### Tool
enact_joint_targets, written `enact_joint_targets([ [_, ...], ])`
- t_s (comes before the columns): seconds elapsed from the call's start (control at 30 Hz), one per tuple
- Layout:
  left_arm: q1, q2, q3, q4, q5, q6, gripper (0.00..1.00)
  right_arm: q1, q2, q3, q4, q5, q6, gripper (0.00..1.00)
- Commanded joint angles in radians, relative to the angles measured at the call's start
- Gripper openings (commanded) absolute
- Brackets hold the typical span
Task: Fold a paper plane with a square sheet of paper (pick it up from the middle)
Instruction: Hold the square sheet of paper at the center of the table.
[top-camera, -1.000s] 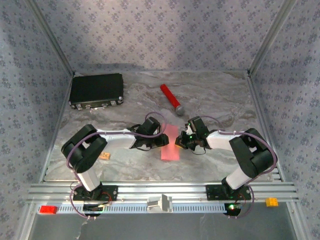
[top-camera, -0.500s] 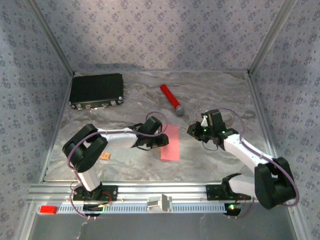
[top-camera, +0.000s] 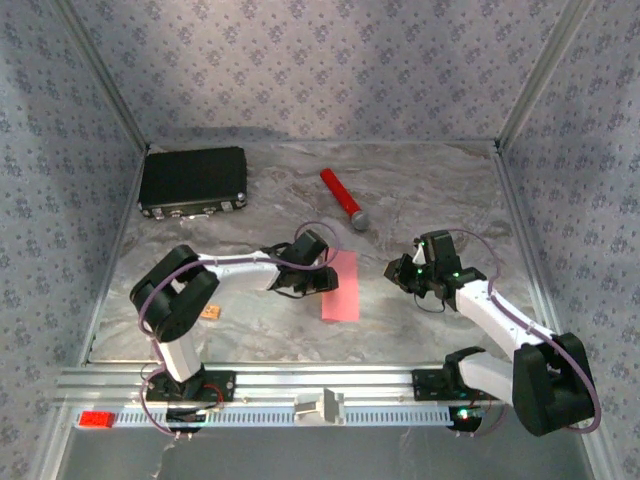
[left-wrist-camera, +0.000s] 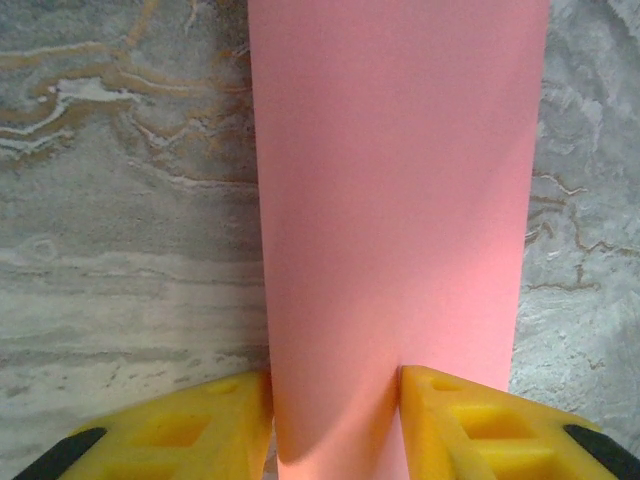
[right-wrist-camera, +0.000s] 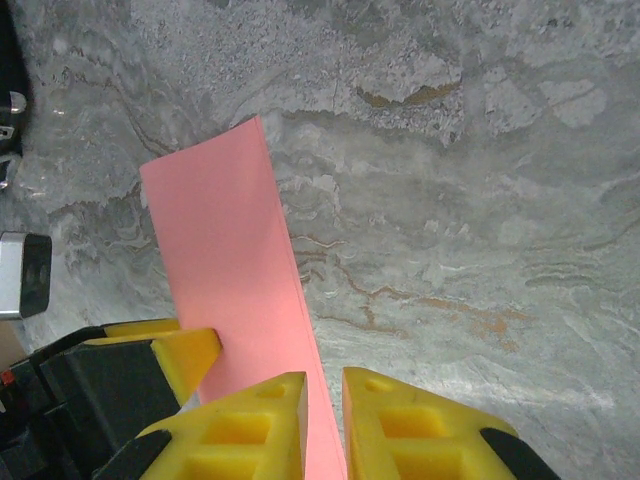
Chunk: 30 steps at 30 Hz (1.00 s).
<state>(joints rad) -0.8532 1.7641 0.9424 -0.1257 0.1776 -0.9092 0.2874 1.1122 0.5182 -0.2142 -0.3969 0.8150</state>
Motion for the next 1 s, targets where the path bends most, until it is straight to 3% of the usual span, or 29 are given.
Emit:
enact_joint_targets([
  [0.0,0.000,0.056,0.002,-0.089,-0.058,0.030,0.40,-0.006,-0.013,-0.016,-0.024,-0.002,0.001,0.18],
  [0.97,-0.003,0.098,0.030,-0.120,-0.071,0.044,0.41,0.001,0.022,-0.020,0.010,-0.025,0.005,0.18],
])
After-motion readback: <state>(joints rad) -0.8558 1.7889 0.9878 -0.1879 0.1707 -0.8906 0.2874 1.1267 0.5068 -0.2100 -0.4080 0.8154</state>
